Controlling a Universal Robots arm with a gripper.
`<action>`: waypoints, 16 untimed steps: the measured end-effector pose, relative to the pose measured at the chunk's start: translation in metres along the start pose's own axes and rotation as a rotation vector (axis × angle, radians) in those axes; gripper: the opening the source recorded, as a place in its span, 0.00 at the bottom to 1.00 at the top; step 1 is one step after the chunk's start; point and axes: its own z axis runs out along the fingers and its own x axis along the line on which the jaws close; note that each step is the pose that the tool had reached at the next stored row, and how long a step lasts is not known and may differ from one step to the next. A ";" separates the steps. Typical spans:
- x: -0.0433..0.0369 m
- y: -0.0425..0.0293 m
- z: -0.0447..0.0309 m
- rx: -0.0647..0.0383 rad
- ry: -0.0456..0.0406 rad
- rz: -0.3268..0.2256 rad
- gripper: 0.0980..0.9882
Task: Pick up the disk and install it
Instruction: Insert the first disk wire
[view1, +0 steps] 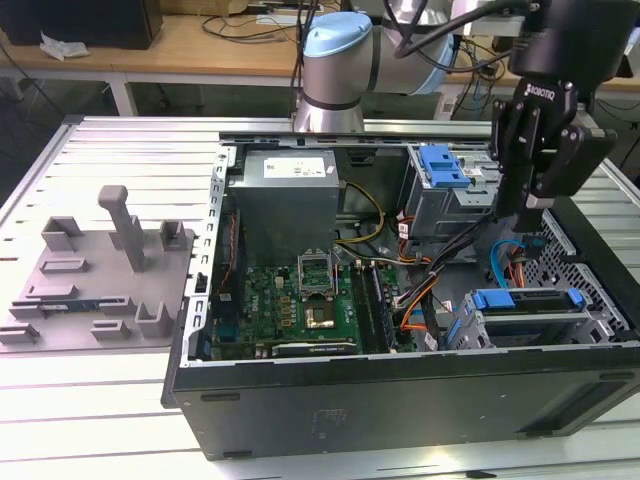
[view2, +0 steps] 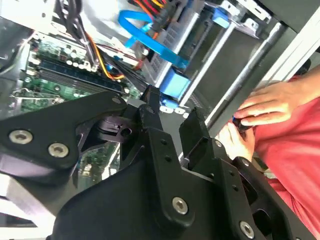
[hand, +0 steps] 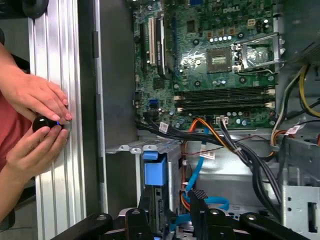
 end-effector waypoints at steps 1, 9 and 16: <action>-0.0002 -0.0003 0.0003 -0.002 0.0000 0.007 0.38; -0.0266 -0.0020 -0.0007 -0.019 0.0661 0.067 0.38; -0.0442 -0.0390 0.0005 -0.035 0.0888 0.061 0.38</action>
